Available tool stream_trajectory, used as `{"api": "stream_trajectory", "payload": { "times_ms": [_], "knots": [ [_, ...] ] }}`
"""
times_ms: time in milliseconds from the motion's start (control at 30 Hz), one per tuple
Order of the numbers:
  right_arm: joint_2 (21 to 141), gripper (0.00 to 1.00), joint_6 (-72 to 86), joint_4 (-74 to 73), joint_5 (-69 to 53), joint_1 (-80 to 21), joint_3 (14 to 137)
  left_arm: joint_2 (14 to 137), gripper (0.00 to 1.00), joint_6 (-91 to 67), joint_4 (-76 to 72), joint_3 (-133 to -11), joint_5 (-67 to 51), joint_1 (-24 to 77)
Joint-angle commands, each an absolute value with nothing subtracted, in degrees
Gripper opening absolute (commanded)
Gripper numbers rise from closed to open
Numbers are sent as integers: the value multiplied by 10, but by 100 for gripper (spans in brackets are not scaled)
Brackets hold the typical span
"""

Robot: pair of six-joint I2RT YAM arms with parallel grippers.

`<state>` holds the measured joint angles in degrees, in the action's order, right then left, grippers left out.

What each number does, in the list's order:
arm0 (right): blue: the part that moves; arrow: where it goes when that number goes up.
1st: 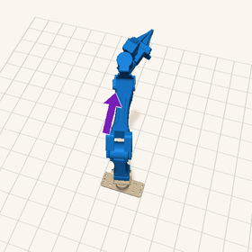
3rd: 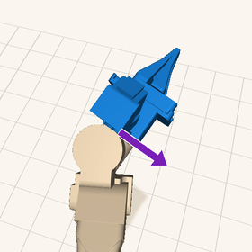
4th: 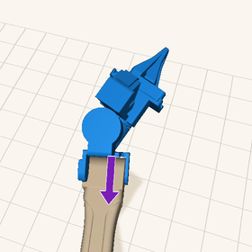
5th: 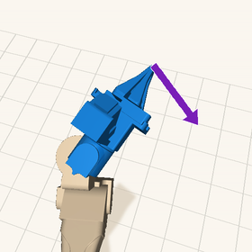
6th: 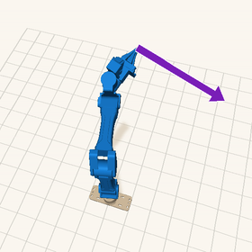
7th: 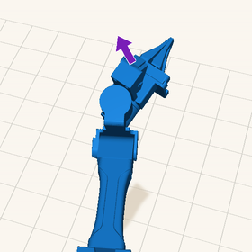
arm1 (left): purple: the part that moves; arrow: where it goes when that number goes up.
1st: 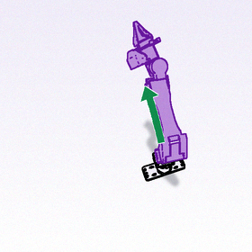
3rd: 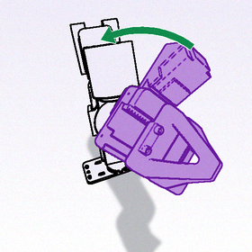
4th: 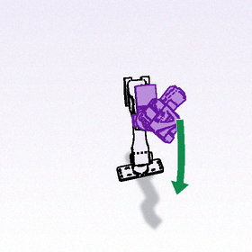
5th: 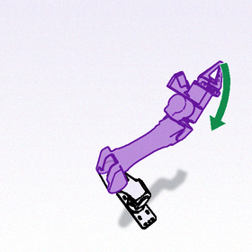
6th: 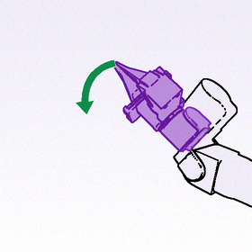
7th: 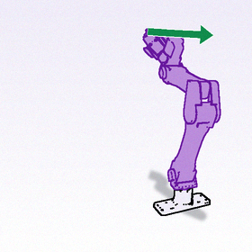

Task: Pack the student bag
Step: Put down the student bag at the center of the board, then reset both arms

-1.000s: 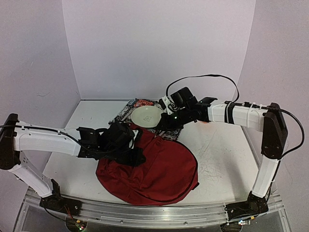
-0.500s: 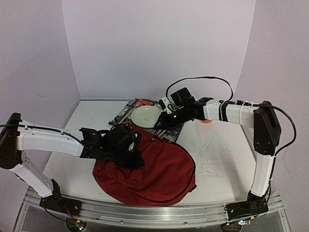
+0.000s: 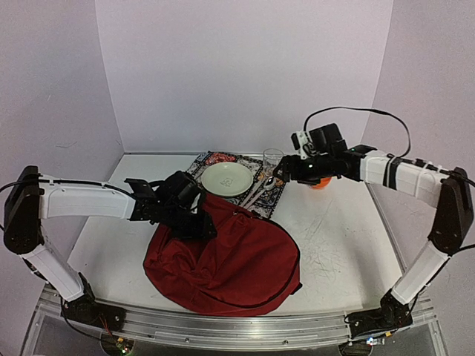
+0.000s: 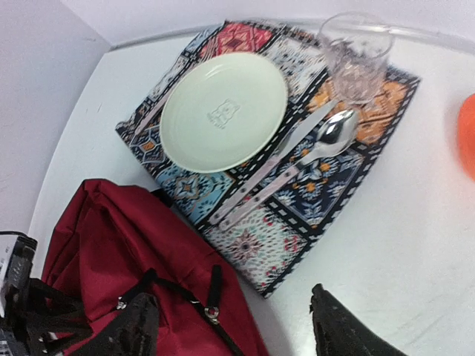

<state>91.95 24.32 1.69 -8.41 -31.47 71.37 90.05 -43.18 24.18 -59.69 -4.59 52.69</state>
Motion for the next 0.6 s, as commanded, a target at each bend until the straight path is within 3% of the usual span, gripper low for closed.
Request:
{"api": "stream_trajectory", "payload": {
  "times_ms": [0,167,467,567],
  "knots": [
    [818,83,247,3,5,-280,654,849,51,-399,247,-624,-44,480],
    [713,98,251,-44,98,-250,600,776,61,-377,252,-595,-46,386],
    [512,98,260,-152,270,-238,565,654,97,-284,322,-583,-23,176],
    [455,98,265,-187,295,-238,567,615,100,-260,340,-591,36,128]
  ]
}}
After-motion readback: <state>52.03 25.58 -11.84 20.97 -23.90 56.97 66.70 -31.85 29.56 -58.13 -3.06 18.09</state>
